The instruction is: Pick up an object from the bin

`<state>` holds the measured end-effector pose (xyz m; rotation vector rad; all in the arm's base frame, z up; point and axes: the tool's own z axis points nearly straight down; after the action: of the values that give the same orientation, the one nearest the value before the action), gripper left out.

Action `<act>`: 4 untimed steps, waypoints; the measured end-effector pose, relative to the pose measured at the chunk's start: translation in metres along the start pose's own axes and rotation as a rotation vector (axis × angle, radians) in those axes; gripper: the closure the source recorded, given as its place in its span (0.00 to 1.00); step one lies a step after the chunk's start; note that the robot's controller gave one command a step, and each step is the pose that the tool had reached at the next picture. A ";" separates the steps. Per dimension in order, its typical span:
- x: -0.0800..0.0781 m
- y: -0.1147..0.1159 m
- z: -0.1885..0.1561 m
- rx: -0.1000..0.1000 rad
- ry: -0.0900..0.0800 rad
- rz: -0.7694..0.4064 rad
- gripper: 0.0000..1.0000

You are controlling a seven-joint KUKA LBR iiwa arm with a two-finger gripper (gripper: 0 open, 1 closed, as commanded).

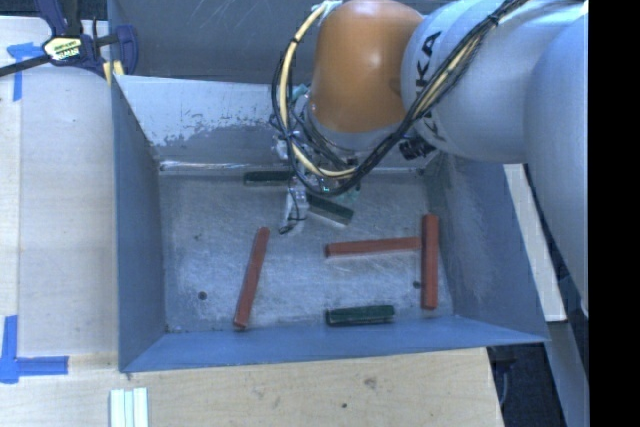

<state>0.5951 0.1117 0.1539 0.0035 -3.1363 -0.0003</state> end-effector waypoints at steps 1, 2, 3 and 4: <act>-0.033 -0.070 0.086 0.002 -0.002 -0.179 0.00; -0.021 -0.066 0.083 0.000 -0.006 -0.193 0.00; -0.021 -0.077 0.083 0.000 -0.004 -0.122 0.00; -0.021 -0.077 0.082 -0.001 -0.006 -0.120 1.00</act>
Offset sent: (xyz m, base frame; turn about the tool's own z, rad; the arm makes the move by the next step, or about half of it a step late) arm 0.0330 -0.0664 -0.0839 -0.1821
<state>0.6162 0.0350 0.0717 0.1924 -3.1366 -0.0017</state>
